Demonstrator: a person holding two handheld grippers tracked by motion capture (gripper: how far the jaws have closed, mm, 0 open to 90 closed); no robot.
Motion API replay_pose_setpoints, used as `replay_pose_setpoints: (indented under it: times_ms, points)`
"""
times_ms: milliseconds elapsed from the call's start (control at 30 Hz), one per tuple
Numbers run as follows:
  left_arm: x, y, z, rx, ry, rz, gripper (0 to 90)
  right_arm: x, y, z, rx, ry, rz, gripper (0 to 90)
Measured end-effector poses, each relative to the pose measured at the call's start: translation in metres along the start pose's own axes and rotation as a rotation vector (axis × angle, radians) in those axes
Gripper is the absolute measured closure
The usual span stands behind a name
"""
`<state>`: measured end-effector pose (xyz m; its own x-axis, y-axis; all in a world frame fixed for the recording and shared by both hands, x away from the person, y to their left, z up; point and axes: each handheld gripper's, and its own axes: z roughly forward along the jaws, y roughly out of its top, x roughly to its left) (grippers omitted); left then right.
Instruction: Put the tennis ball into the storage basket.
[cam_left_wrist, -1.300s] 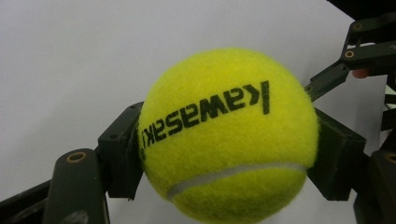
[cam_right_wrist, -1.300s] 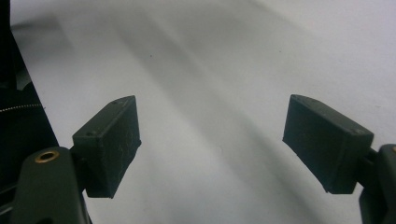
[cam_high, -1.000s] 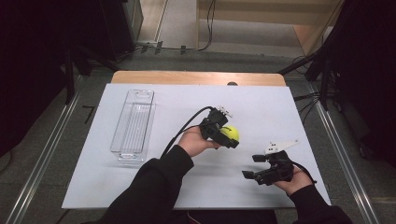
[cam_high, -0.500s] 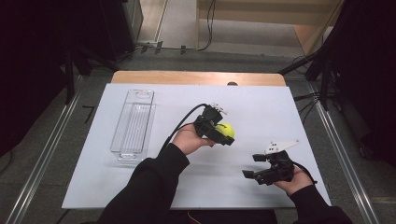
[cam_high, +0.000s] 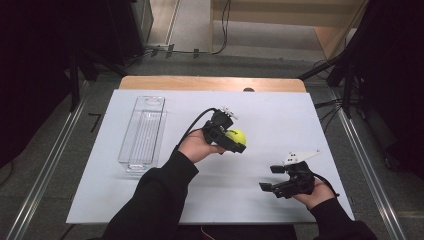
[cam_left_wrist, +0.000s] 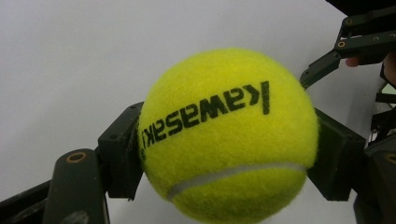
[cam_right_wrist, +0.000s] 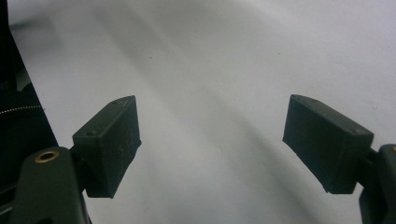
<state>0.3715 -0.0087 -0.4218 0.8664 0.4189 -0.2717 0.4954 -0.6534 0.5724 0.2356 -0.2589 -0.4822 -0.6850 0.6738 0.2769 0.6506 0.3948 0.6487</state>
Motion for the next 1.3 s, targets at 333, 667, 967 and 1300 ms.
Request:
replay_pose_setpoints:
  times_ms: [333, 667, 967, 1300]
  points:
    - [0.006, -0.001, -0.011, -0.004, 0.007, -0.013, 25.9, 0.0, 0.0, 0.001, -0.001, -0.001, -0.002, 16.9]
    - [0.013, -0.002, -0.021, -0.014, 0.01, -0.036, 25.9, 0.0, 0.0, 0.001, -0.003, 0.0, -0.001, 16.9]
    - [0.018, -0.003, -0.03, -0.016, 0.019, -0.041, 25.9, 0.0, 0.0, 0.0, -0.003, 0.0, 0.0, 16.9]
    - [0.023, -0.005, -0.038, -0.017, 0.032, -0.053, 25.9, 0.0, 0.0, 0.0, -0.002, -0.002, 0.0, 16.8]
